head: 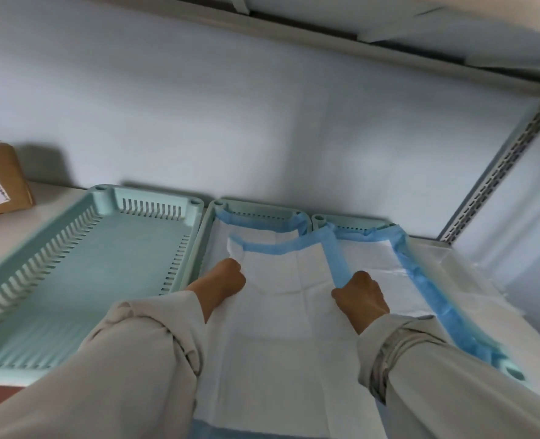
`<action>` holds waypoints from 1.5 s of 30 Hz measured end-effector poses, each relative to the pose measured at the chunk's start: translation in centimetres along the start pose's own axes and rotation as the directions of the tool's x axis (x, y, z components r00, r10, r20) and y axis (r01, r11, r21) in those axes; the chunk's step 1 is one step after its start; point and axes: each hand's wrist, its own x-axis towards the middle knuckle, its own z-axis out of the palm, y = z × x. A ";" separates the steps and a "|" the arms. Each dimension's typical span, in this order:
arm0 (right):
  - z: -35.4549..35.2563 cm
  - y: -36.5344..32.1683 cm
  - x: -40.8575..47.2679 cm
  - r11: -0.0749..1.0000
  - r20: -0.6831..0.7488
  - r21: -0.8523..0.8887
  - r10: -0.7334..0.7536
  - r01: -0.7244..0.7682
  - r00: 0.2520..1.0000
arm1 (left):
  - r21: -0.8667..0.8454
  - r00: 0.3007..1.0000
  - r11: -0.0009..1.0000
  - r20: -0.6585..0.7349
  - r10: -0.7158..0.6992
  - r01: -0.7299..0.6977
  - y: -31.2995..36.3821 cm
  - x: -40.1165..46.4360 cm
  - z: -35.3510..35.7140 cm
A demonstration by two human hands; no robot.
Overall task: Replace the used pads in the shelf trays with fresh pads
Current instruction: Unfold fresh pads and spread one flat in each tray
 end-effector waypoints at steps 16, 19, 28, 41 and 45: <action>0.4 1.5 -1.8 0.979 -0.031 0.182 -0.089 0.093 0.996 | 0.191 0.999 0.981 0.049 0.019 -0.028 -0.9 -3.7 -0.1; 0.0 0.8 -1.7 0.979 -0.188 0.160 -0.093 0.124 0.978 | 0.277 0.991 0.954 -0.036 0.131 -0.116 -1.1 -3.2 -0.6; -1.2 -1.2 -1.1 0.985 0.040 0.165 -0.057 0.049 0.998 | 0.050 0.944 0.998 0.325 -0.055 0.041 -2.9 -3.0 -3.9; -1.1 -12.4 -4.7 0.903 -0.411 0.253 -0.225 0.347 0.883 | 0.030 0.969 0.969 -0.031 0.247 -0.246 -5.4 -1.3 -14.6; 1.5 -17.2 -5.6 0.853 -0.293 0.389 -0.244 0.348 0.924 | 0.108 0.920 0.971 -0.310 0.238 -0.215 -7.9 0.5 -19.8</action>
